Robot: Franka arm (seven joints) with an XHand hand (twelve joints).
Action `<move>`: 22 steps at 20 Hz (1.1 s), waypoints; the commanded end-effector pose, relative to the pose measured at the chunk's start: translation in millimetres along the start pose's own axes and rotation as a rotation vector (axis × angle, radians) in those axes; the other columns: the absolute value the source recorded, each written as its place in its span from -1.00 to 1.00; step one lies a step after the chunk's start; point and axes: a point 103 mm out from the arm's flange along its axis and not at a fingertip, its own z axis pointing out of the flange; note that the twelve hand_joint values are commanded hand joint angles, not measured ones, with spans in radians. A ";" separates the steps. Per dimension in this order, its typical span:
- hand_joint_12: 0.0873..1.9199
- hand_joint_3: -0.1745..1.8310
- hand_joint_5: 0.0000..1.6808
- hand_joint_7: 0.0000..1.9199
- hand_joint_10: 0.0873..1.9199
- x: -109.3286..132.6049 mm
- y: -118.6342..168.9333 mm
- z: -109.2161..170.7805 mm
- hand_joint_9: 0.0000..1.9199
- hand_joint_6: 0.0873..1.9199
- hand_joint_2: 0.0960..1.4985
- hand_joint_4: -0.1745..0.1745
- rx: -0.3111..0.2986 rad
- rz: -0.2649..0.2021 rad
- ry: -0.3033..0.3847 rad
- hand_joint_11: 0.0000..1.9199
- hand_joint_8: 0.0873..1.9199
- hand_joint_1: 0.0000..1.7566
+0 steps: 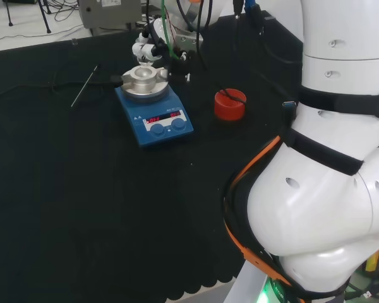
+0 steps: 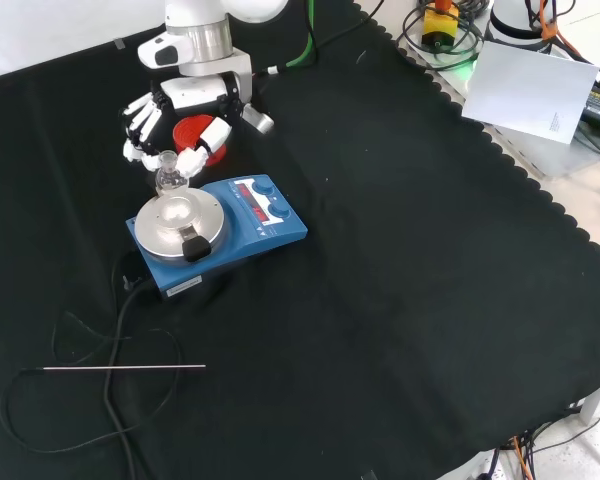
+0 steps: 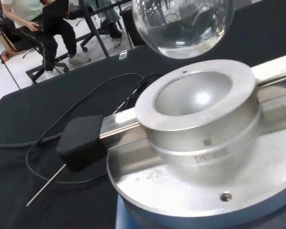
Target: Place the round-bottom flask on the heater.
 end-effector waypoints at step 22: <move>0.29 -1.00 0.32 -0.41 -0.49 -6.5 4.7 40.5 -0.26 -0.17 0.48 0.59 0.056 0.017 0.006 -0.64 -0.47 0.24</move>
